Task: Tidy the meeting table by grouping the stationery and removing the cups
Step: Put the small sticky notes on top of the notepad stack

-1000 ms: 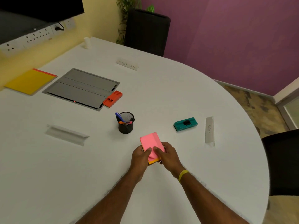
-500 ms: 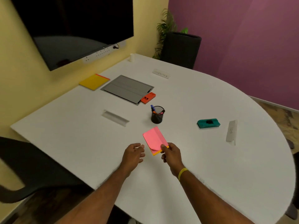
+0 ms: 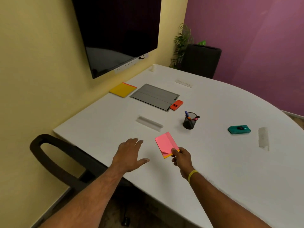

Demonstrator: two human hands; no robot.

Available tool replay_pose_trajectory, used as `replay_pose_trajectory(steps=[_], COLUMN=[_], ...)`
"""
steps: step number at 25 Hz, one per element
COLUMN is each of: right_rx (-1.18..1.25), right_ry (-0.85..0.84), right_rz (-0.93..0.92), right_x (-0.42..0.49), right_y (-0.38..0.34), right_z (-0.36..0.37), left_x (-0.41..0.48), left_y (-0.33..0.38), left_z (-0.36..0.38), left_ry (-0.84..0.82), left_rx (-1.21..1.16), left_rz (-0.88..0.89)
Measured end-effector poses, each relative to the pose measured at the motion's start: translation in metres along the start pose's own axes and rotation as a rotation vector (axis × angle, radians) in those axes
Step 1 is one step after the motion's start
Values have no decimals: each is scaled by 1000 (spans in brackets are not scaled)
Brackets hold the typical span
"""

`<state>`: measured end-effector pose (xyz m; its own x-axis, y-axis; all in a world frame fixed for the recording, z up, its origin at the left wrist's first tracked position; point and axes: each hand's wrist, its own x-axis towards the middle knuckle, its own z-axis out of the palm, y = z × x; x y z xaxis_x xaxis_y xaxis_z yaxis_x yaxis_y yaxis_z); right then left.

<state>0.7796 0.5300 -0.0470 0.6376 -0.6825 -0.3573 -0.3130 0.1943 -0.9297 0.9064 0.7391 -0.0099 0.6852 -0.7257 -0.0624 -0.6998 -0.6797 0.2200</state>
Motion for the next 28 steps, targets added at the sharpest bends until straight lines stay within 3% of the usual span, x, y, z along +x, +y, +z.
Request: replay_pose_trajectory(steps=[7, 19, 28], right_rx=[41, 132, 290], right_ry=[66, 84, 316], right_rz=[59, 143, 223], right_x=[-18, 77, 150], right_y=[-2, -20, -46], right_z=[105, 231, 358], left_x=[6, 78, 220], left_y=[-123, -271, -404], left_z=[-49, -69, -46], left_ry=[28, -22, -33], left_rx=[280, 224, 184], left_rz=[141, -13, 182])
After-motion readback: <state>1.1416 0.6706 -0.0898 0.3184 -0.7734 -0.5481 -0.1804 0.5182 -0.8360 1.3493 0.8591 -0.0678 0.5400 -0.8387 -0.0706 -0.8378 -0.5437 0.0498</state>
